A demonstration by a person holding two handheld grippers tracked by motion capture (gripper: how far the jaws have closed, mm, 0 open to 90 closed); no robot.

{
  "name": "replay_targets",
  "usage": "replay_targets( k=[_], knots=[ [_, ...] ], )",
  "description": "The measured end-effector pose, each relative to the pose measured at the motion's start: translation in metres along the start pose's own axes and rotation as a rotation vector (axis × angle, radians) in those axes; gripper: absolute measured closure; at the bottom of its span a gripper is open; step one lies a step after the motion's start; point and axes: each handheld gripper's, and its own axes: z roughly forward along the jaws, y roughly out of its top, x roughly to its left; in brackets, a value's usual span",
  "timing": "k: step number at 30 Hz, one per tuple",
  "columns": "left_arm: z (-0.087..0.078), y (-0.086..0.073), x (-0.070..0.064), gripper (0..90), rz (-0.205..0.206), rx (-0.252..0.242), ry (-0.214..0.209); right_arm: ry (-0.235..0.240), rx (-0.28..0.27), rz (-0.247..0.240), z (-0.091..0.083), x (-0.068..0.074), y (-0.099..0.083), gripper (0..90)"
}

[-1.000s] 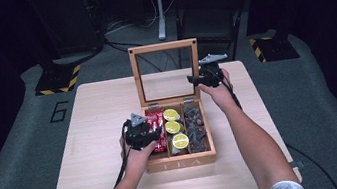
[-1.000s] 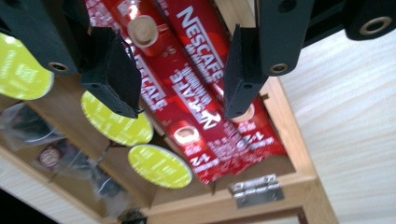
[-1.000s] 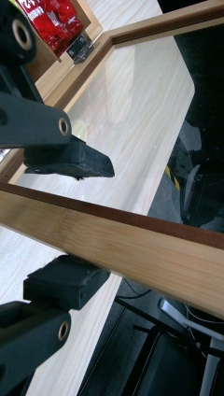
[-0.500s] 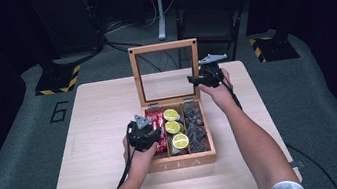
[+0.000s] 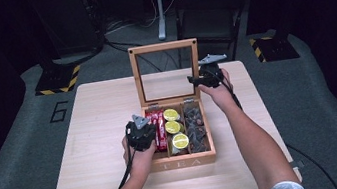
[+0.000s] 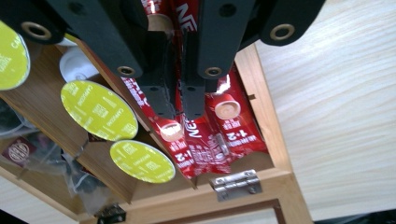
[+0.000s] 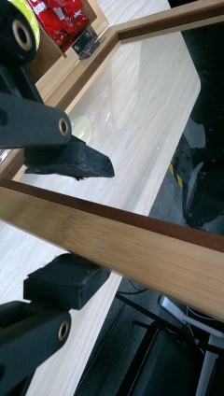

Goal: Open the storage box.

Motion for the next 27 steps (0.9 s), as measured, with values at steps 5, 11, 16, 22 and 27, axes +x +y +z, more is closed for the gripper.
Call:
replay_targets(
  k=[5,11,16,22,27],
  knots=[
    [-0.0015,0.0007,0.0008,86.0,-0.014,-0.005,-0.002,-0.001,0.001,-0.001,-0.0003,-0.0001,-0.0001,50.7],
    [-0.004,0.0024,0.0045,86.7,-0.036,-0.01,-0.007,0.0,0.001,-0.001,0.0001,-0.0001,-0.0003,50.7],
    [-0.0051,0.0029,0.0055,87.7,-0.034,-0.011,-0.011,-0.003,0.002,-0.003,0.0,0.0,-0.0003,50.7],
    [-0.0069,0.0044,0.0066,88.0,-0.027,-0.013,-0.007,-0.003,0.003,-0.004,0.0001,0.0,-0.0003,50.7],
    [-0.0097,0.0062,0.0096,88.1,-0.029,-0.018,-0.006,-0.002,0.003,-0.004,0.0,-0.0001,-0.0003,50.9]
  ],
)
